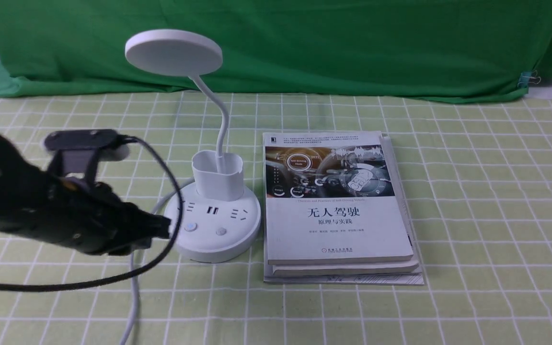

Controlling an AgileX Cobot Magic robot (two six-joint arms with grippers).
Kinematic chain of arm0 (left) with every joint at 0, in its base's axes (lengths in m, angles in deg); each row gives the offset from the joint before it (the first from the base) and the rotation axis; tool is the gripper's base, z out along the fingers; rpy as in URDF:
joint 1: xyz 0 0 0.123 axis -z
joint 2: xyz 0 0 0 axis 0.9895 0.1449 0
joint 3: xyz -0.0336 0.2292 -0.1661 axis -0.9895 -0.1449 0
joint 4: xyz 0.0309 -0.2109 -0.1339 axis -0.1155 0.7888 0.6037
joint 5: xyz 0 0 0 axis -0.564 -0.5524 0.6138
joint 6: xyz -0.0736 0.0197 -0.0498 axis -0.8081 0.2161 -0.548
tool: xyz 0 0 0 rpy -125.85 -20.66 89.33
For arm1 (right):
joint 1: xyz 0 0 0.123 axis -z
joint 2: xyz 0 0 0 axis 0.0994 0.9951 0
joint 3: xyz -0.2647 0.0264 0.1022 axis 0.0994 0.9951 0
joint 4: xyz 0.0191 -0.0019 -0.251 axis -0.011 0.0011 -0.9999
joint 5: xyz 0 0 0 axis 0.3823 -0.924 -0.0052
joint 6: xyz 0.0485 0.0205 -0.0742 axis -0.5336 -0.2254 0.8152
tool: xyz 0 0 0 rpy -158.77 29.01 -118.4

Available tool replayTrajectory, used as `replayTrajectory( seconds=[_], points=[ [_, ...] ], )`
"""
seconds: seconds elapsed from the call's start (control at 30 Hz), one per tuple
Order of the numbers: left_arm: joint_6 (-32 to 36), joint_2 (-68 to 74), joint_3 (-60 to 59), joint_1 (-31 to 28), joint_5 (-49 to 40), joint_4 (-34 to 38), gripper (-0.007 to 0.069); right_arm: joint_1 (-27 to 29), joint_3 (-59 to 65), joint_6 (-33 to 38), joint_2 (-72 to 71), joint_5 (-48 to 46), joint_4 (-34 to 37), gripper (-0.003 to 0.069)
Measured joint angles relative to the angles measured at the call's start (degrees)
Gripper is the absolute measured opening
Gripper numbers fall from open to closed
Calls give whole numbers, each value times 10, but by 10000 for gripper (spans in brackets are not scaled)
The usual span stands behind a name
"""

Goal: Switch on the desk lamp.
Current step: Use the left arm to press the button switch on the lamp holder

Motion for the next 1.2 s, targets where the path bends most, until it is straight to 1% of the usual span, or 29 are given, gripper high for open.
replayTrajectory(
  seconds=[0.1, 0.13, 0.23, 0.27, 0.33, 0.47, 0.6, 1.2],
  points=[
    [-57, 42, 44, 56, -8, -75, 19, 0, 0, 0, 0, 0, 0, 242],
    [-90, 67, 69, 80, -14, -130, 19, 0, 0, 0, 0, 0, 0, 242],
    [-154, 118, 117, 124, -35, -224, 19, 0, 0, 0, 0, 0, 0, 242],
    [-154, 121, 121, 124, -37, -229, 19, 0, 0, 0, 0, 0, 0, 242],
    [-172, 157, 153, 143, -47, -260, 19, 0, 0, 0, 0, 0, 0, 242],
    [-176, 194, 183, 148, -44, -276, 19, 0, 0, 0, 0, 0, 0, 242],
    [-176, 213, 189, 149, -40, -285, 19, 0, 0, 0, 0, 0, 0, 242],
    [-176, 232, 194, 151, -37, -286, 19, 0, 0, 0, 0, 0, 0, 242]
  ],
)
